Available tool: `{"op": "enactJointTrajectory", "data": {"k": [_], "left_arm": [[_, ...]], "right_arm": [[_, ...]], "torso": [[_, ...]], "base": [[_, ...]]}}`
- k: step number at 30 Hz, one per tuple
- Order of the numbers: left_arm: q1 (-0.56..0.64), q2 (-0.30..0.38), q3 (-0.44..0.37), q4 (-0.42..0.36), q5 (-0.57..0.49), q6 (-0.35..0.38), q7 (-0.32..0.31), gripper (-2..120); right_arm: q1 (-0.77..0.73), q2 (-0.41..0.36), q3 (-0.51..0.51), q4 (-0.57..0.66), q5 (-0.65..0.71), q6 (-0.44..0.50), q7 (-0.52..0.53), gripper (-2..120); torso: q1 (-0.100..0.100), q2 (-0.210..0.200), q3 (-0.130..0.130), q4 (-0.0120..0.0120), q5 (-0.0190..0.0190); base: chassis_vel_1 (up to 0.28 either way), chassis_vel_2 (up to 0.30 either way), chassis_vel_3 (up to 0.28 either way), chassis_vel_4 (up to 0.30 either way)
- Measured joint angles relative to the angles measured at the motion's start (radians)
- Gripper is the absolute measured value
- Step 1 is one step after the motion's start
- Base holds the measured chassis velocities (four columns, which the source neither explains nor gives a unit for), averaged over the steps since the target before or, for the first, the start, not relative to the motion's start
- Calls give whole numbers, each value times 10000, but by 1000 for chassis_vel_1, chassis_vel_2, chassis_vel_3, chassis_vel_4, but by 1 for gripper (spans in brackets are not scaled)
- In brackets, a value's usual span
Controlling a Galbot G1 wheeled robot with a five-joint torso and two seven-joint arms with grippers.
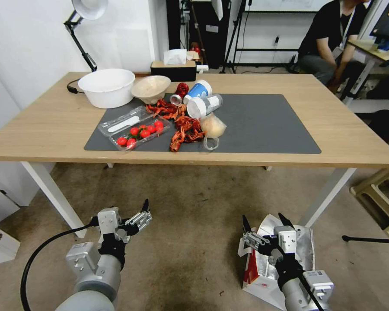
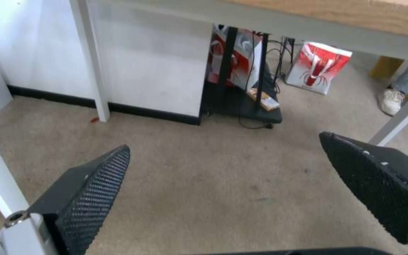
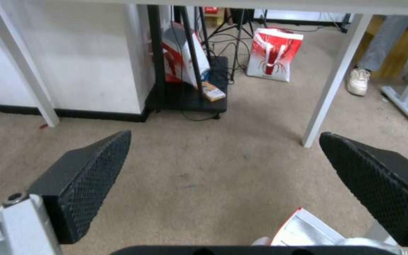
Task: Pick up the food delivery bag from the floor and place it on the table.
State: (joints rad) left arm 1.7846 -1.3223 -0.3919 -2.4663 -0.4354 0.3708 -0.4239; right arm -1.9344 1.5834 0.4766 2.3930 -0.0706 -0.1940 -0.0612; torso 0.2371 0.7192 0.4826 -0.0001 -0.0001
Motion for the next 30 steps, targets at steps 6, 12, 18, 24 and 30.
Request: {"op": "enactJointTrajectory", "data": {"k": [6, 12, 18, 24, 30], "left_arm": [[-20, 41, 4, 17, -39, -17, 19, 100], [-22, 40, 9, 33, -58, -19, 17, 100], [-23, 45, -17, 34, -154, -41, 10, 100], [-31, 75, -81, 32, -223, -50, 8, 100], [-95, 82, -92, 86, -197, -83, -12, 100]], "right_arm": [[-95, 52, 1, -11, -136, 3, -48, 100], [-104, 54, 3, -10, -151, 4, -72, 100], [-98, 50, 11, -18, -152, 4, -83, 100], [-70, 64, -6, -42, -163, 1, -100, 100], [-62, 66, 1, -73, -180, -15, -117, 100]], "torso": [[-112, -277, -168, 0, 0], [-178, -435, -263, 0, 1], [-264, -651, -392, 0, 0], [-346, -859, -517, 1, 0], [-507, -1268, -765, 1, 0]], "base": [[0, 0, 0, 0], [0, 0, 0, 0], [0, 0, 0, 0], [0, 0, 0, 0], [0, 0, 0, 0]]}}
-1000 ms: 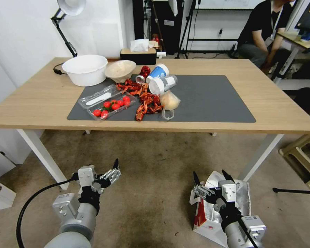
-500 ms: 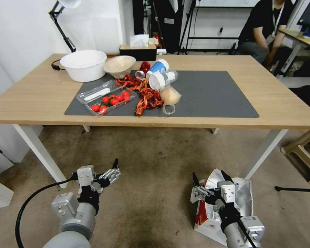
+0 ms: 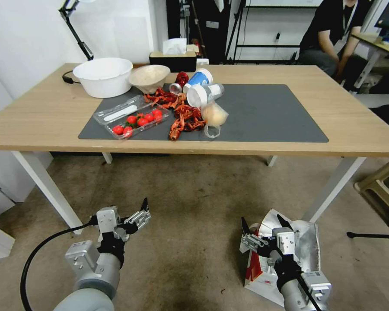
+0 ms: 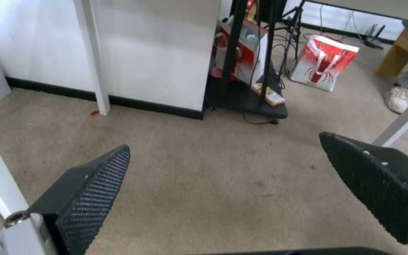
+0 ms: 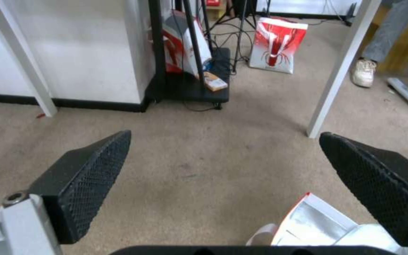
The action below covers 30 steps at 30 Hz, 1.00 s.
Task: Pick up the food delivery bag from the floor and place it on the table.
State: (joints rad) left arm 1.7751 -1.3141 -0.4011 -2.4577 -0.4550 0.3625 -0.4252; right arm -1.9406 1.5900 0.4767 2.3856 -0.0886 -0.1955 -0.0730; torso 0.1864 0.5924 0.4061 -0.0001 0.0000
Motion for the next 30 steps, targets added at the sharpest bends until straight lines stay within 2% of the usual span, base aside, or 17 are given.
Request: {"op": "enactJointTrajectory", "data": {"k": [7, 14, 30], "left_arm": [[-23, 15, 1, 17, 3, -8, -14, 100], [-1, 9, -29, 6, 4, -93, -43, 100], [-4, 15, -35, 13, 35, -113, -50, 100]], "right_arm": [[-4, 13, 3, -19, -5, -2, -16, 100], [12, 23, -24, -41, -13, -2, 4, 100], [19, 23, -24, -41, -14, -2, 12, 100]], "torso": [[-120, -315, -192, 0, 0], [-311, -814, -504, 0, 0], [-481, -1289, -808, 0, 0]], "base": [[0, 0, 0, 0], [0, 0, 0, 0], [0, 0, 0, 0]]}}
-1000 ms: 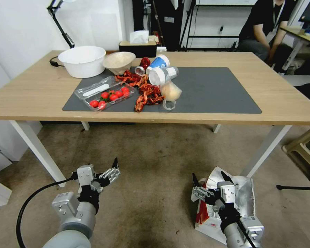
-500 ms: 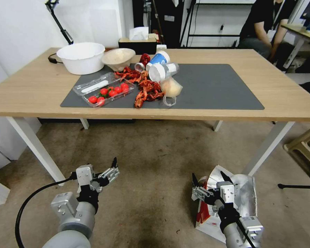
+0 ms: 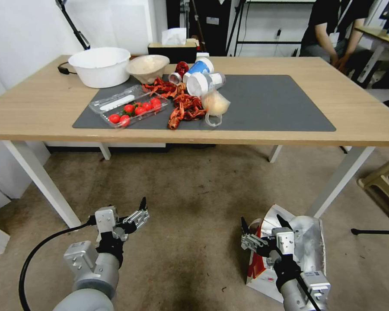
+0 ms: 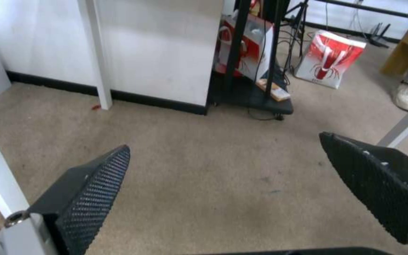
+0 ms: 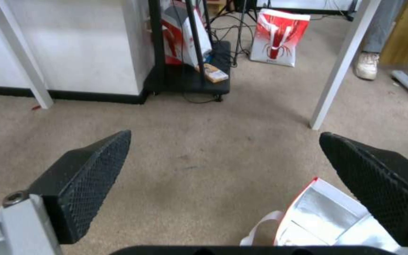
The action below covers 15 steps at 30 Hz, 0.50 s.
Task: Pick up the food delivery bag from the floor and place it on the table.
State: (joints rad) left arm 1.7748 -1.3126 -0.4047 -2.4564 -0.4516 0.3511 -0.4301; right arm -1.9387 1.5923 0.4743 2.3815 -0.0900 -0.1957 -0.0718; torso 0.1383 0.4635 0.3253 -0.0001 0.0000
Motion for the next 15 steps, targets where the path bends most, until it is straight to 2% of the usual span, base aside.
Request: {"op": "enactJointTrajectory", "data": {"k": [12, 15], "left_arm": [[3, -1, -1, 0, 15, -11, 0, 100], [9, 2, -11, 0, 20, -21, -2, 100]], "right_arm": [[-2, -13, -3, -7, 0, 0, 3, 100], [-3, -21, -9, -17, 2, 0, 13, 100]], "torso": [[-101, -273, -172, 0, 1], [-174, -496, -322, 0, 0]], "base": [[0, 0, 0, 0], [0, 0, 0, 0]]}}
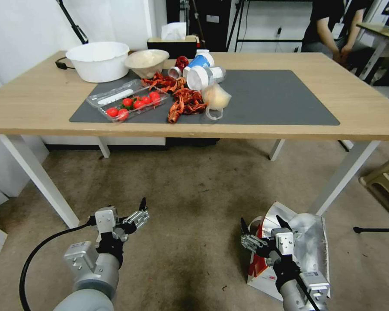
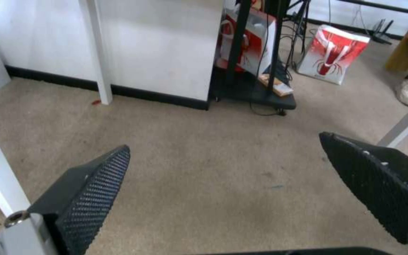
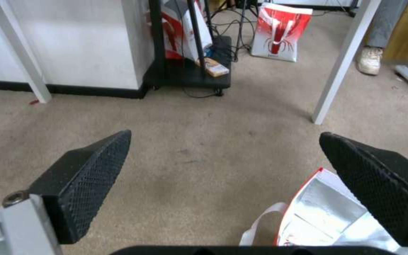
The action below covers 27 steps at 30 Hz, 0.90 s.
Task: Pick up the food delivery bag from the floor and place it on the table.
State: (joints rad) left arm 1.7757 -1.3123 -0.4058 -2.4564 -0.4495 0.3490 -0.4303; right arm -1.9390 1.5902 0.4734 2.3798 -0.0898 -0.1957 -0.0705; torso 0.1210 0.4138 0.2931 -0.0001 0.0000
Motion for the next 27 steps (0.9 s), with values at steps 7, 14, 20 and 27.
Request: {"op": "enactJointTrajectory", "data": {"k": [7, 14, 20, 27], "left_arm": [[61, -31, 47, 31, 76, -31, -1, 100], [54, 29, -3, 121, 153, -99, 17, 100], [19, 41, -9, 163, 226, -123, 33, 100], [34, 29, -9, 160, 228, -162, 32, 100]], "right_arm": [[41, -27, 6, -91, 30, 0, 6, 100], [70, -17, -5, -167, 39, -7, 13, 100], [70, -21, 16, -166, 39, -12, 16, 100], [61, -20, 15, -176, 38, -13, 15, 100]], "torso": [[-129, -386, -256, 0, 0], [-282, -858, -580, 0, -1], [-408, -1300, -893, 0, -1], [-499, -1640, -1143, 0, 0]], "base": [[0, 0, 0, 0], [0, 0, 0, 0], [0, 0, 0, 0], [0, 0, 0, 0]]}}
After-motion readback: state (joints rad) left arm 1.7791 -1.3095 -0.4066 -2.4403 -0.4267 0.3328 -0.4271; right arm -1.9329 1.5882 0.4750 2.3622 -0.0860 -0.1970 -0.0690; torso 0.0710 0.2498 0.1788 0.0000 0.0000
